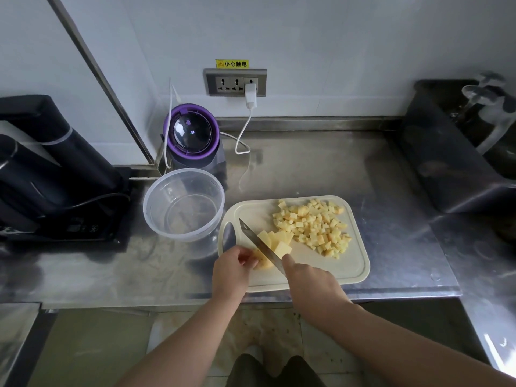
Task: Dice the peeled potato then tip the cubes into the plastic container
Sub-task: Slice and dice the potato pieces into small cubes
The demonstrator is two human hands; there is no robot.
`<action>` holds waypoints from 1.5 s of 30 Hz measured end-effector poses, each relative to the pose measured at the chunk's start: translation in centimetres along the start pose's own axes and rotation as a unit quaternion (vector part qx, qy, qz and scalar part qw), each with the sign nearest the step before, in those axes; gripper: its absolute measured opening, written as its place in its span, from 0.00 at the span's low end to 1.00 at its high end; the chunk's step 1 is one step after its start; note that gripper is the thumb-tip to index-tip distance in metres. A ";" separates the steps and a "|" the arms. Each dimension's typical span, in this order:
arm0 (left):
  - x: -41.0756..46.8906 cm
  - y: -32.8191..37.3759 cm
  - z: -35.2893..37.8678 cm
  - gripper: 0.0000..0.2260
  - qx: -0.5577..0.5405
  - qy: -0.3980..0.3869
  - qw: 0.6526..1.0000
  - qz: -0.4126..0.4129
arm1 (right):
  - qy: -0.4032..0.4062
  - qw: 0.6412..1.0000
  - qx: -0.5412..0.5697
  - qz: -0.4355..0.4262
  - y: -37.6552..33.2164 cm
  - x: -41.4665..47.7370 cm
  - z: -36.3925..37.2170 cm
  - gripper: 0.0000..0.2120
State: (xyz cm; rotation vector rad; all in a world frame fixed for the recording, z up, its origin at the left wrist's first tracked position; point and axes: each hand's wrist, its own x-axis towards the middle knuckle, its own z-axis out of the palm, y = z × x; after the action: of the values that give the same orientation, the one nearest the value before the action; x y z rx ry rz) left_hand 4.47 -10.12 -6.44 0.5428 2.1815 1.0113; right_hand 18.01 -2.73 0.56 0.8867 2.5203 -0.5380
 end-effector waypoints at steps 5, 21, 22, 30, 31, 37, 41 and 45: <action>0.2 0.0 0.0 0.03 0.008 -0.003 1.000 0.003 | -0.015 1.000 -0.021 -0.006 -0.1 0.8 0.6 0.26; 0.3 -1.0 -0.3 0.05 0.035 0.017 0.998 0.050 | 0.037 0.999 -0.002 0.010 -0.4 0.5 -0.1 0.30; 0.3 -0.9 -0.3 0.05 0.034 0.017 0.998 0.049 | 0.036 0.999 -0.005 0.008 -0.5 0.4 -0.1 0.30; 0.3 -0.8 -0.3 0.03 0.046 0.013 0.997 0.057 | 0.028 1.000 -0.002 0.009 -1.0 0.2 0.4 0.33; 0.3 -0.8 -0.3 0.03 0.048 0.012 0.997 0.058 | 0.028 1.000 -0.002 0.010 -1.1 0.2 0.5 0.33; 0.5 -0.9 -0.2 0.05 0.052 0.014 0.997 0.058 | 0.022 0.999 -0.023 0.001 -1.1 0.5 0.6 0.30; 0.5 -0.8 -0.3 0.03 0.047 0.008 0.997 0.055 | 0.007 1.000 -0.030 -0.001 -0.9 1.0 0.9 0.29; 0.6 -1.0 -0.3 0.05 0.041 0.004 0.997 0.059 | 0.000 0.999 -0.038 -0.001 -1.3 2.3 1.5 0.28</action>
State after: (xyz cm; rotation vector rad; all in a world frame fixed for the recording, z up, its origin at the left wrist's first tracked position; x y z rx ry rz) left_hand 3.75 -10.53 -7.26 0.7133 2.2277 0.9908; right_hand 15.89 -3.29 -1.52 0.8571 2.5235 -0.4390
